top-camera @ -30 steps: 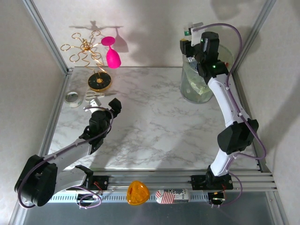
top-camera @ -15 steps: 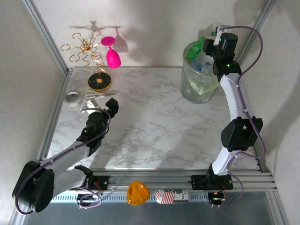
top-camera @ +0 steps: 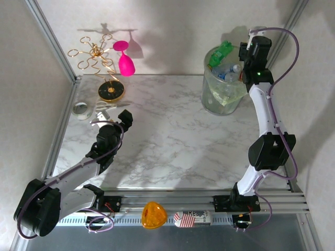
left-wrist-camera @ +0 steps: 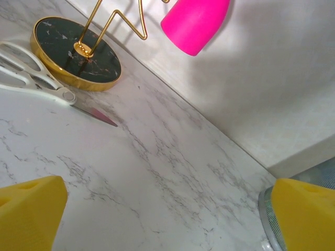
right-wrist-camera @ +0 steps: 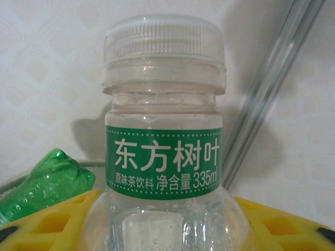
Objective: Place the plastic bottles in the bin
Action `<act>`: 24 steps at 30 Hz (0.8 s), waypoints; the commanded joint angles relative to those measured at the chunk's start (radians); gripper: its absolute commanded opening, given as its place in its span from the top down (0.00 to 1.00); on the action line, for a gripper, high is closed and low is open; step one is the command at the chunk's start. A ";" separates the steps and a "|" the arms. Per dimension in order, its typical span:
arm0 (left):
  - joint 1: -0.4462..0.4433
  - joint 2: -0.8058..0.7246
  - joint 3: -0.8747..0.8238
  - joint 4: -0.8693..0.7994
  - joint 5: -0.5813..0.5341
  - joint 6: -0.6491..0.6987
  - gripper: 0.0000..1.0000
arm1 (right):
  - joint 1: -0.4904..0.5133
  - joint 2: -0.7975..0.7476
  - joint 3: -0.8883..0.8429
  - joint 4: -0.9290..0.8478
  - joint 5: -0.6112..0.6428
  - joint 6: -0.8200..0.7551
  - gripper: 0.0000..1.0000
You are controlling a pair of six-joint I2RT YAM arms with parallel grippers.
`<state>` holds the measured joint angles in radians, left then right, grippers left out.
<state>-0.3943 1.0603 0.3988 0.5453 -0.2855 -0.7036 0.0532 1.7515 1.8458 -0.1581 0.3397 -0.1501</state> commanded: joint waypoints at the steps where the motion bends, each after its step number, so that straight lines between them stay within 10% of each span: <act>1: 0.011 -0.027 -0.003 -0.005 -0.005 0.005 0.00 | 0.007 -0.064 -0.087 0.057 -0.025 -0.018 0.48; 14: 0.012 -0.048 0.001 -0.029 -0.009 0.007 0.00 | -0.011 -0.033 -0.255 0.222 0.041 -0.077 0.43; 21: 0.011 -0.027 0.014 -0.025 0.001 0.009 0.00 | -0.013 0.020 -0.162 0.132 0.031 -0.035 0.02; 24: 0.011 -0.020 0.022 -0.024 0.003 0.010 0.00 | -0.013 0.015 -0.128 0.107 0.019 -0.016 0.01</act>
<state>-0.3943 1.0325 0.3988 0.5255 -0.2852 -0.7036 0.0452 1.7710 1.6588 -0.0280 0.3561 -0.1921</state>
